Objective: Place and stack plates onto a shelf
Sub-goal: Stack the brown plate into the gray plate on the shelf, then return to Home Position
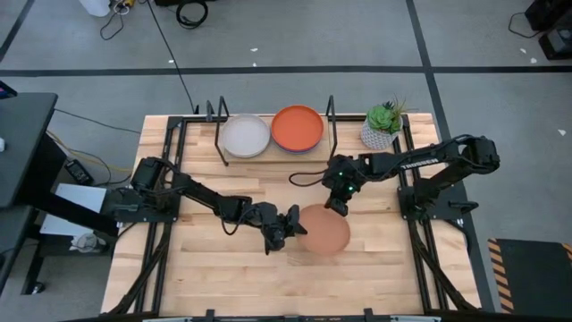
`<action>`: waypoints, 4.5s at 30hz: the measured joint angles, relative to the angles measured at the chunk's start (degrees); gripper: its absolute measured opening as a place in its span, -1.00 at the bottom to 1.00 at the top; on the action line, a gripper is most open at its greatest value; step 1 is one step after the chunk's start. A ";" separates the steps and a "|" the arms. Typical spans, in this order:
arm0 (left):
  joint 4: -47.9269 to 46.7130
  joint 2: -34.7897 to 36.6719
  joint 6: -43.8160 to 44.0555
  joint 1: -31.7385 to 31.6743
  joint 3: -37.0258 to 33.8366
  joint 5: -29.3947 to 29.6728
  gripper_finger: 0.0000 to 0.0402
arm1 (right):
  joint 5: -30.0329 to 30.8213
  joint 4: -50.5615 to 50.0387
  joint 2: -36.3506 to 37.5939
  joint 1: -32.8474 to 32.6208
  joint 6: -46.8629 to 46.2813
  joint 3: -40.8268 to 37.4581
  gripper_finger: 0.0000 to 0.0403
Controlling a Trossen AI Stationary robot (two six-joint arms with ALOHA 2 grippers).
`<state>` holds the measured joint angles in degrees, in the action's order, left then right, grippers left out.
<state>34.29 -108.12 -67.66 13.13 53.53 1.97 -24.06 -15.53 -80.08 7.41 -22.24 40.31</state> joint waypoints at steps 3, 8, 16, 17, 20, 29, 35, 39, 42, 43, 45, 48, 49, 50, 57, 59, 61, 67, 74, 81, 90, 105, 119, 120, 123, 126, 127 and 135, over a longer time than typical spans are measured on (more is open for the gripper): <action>-0.55 0.13 1.55 -0.01 0.01 0.06 -0.74 | -0.11 0.55 -0.01 0.43 1.06 0.04 -0.84; -0.72 0.68 4.96 0.02 0.11 0.54 -0.71 | -1.72 -3.75 0.46 1.56 4.39 3.71 -0.68; -1.40 0.96 7.48 1.23 0.10 2.53 -0.73 | 5.30 -10.65 4.73 2.55 11.58 9.58 -0.43; -1.46 0.96 7.54 1.53 0.10 3.73 -0.73 | 5.95 -12.70 5.44 2.79 12.14 10.42 -0.41; -1.67 0.97 8.31 2.58 0.10 8.49 -0.72 | 8.44 -16.47 8.83 3.35 13.63 11.74 -0.34; -10.84 6.85 11.59 6.19 0.10 29.00 -0.72 | 23.19 -13.54 21.03 0.33 16.16 6.16 -0.30; -16.27 11.83 13.16 6.77 0.11 40.77 -0.71 | 28.12 -1.40 25.60 -3.45 16.47 -3.83 -0.30; -20.61 13.64 13.22 6.06 0.09 47.81 -0.71 | 27.97 5.30 26.83 -4.83 16.48 -10.23 -0.30; -24.76 14.52 13.10 4.73 0.04 52.84 -0.71 | 29.12 8.66 27.94 -5.61 16.47 -13.37 -0.30; -25.47 14.58 13.56 3.90 0.07 53.55 -0.71 | 29.69 9.77 28.39 -5.86 16.56 -14.26 -0.30; -29.29 14.90 16.27 1.75 0.13 53.69 -0.71 | 30.49 11.49 29.06 -6.26 17.63 -15.72 -0.30; -34.87 15.56 21.21 -2.14 0.07 53.20 -0.71 | 30.48 14.56 29.47 -6.85 18.19 -16.96 -0.30; -37.05 15.98 22.76 -3.38 0.14 52.67 -0.71 | 30.47 15.50 29.47 -7.12 18.30 -17.33 -0.30; -39.15 16.58 24.12 -4.39 0.02 52.29 -0.71 | 30.48 16.57 29.49 -7.40 18.34 -17.80 -0.30; -44.04 19.70 31.78 -12.56 0.08 46.90 -0.71 | 30.52 19.92 29.70 -8.58 18.13 -19.85 -0.30; -45.77 19.95 34.11 -14.56 0.08 46.95 -0.71 | 30.59 20.00 29.62 -8.99 17.66 -20.06 -0.30; -48.27 19.98 36.36 -16.48 0.08 47.18 -0.71 | 30.58 19.98 29.62 -9.58 17.09 -20.31 -0.30; -54.44 19.98 43.08 -21.92 0.05 47.66 -0.71 | 31.00 20.41 29.62 -11.38 15.97 -20.56 -0.30; -53.72 19.96 42.77 -25.94 0.05 44.12 -0.70 | 32.07 21.76 29.62 -12.77 15.78 -20.56 -0.30; -54.00 19.93 45.14 -26.51 0.05 36.72 -0.38 | 32.03 21.88 29.62 -14.30 14.90 -20.56 -0.30; -55.21 25.48 52.68 -22.63 0.08 30.26 0.03 | 31.75 21.87 29.60 -16.13 14.30 -20.56 -0.30; -34.25 52.88 63.54 -17.88 -19.24 3.90 -0.29 | 34.60 38.10 46.06 -18.52 17.92 -35.33 -0.35; 6.00 65.97 69.78 -15.58 -47.88 2.02 -0.30 | 43.95 46.62 50.54 -17.69 17.57 -39.95 -0.35; 7.33 66.64 70.03 -15.94 -49.46 2.02 -0.30 | 43.86 46.76 50.55 -17.67 17.32 -39.95 -0.35; 9.24 69.03 70.97 -16.59 -52.99 2.11 -0.30 | 42.61 47.15 51.34 -17.67 16.12 -39.95 -0.35; 5.65 71.68 71.15 -16.55 -52.99 1.98 -0.30 | 40.14 46.65 52.93 -17.69 14.00 -39.95 -0.35; 4.99 72.43 71.04 -16.51 -53.00 1.78 -0.30 | 39.21 46.25 53.68 -17.67 13.57 -39.95 -0.35; -6.99 83.85 64.87 -16.49 -52.99 1.17 -0.30 | 37.47 36.61 61.97 -17.67 11.84 -39.95 -0.35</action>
<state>27.29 -24.26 -2.79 -3.36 0.54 3.14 13.41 21.08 -18.11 -10.26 -10.39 0.36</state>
